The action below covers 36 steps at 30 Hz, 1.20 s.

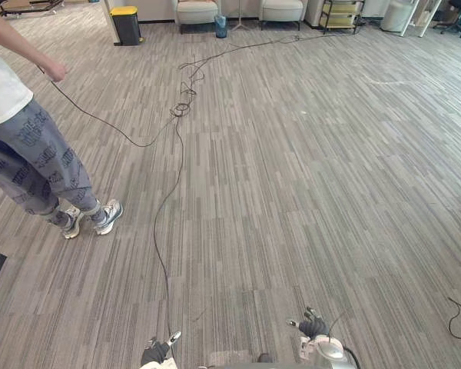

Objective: Pick up cushions and gather them together orderly.

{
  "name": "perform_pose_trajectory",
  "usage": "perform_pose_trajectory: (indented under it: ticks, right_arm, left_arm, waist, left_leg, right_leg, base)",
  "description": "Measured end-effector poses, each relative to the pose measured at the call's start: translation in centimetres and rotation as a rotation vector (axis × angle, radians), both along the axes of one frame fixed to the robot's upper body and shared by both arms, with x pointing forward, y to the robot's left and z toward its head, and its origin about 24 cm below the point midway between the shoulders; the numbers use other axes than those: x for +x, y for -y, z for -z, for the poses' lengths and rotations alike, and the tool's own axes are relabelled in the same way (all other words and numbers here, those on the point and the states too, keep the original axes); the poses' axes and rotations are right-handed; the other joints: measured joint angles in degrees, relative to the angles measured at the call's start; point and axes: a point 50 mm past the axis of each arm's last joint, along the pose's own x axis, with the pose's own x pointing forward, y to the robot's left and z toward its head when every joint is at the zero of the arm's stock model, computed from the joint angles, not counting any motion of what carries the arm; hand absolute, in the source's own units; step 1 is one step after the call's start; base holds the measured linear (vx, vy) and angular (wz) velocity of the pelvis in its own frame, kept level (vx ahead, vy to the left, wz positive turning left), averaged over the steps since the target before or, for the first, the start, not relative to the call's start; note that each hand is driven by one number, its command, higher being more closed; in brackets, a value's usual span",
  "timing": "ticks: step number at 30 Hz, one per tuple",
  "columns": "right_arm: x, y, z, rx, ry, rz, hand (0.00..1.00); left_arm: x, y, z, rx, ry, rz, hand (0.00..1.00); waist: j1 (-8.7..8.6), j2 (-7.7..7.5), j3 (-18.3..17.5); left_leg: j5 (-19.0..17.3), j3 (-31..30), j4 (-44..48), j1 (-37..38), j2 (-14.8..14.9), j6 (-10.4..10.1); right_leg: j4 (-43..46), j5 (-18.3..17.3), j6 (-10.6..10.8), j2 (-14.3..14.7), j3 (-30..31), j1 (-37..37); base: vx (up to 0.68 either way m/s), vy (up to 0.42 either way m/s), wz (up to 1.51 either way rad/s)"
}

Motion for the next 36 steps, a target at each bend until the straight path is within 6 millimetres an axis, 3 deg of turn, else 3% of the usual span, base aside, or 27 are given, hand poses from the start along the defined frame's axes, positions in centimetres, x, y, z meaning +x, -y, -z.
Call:
perform_pose_trajectory:
  ticks: [20,36]
  right_arm:
    - [-0.7,0.8,0.8,0.014,-0.1,0.081,0.0]
    - [-1.5,1.3,1.0,0.064,-0.111,0.212,0.0]
  left_arm:
    - [0.2,0.2,0.3,-0.037,-0.031,0.022,0.0]
    - [1.9,0.3,0.1,0.018,-0.032,0.198,0.0]
  waist:
    - [-0.08,-0.05,1.2]
    - [-0.11,-1.08,1.9]
  left_leg:
    - [0.6,-1.3,-2.2,0.6,-0.7,0.4]
    - [1.0,-5.4,-3.0,-1.5,-1.7,0.9]
  right_leg:
    - [-0.2,-0.5,0.9,-0.6,-1.7,0.6]
    - [-0.2,-1.4,2.0,-1.6,-6.0,-0.1]
  base:
    - [-0.02,-0.011,0.03]
    - [0.0,-0.005,0.15]
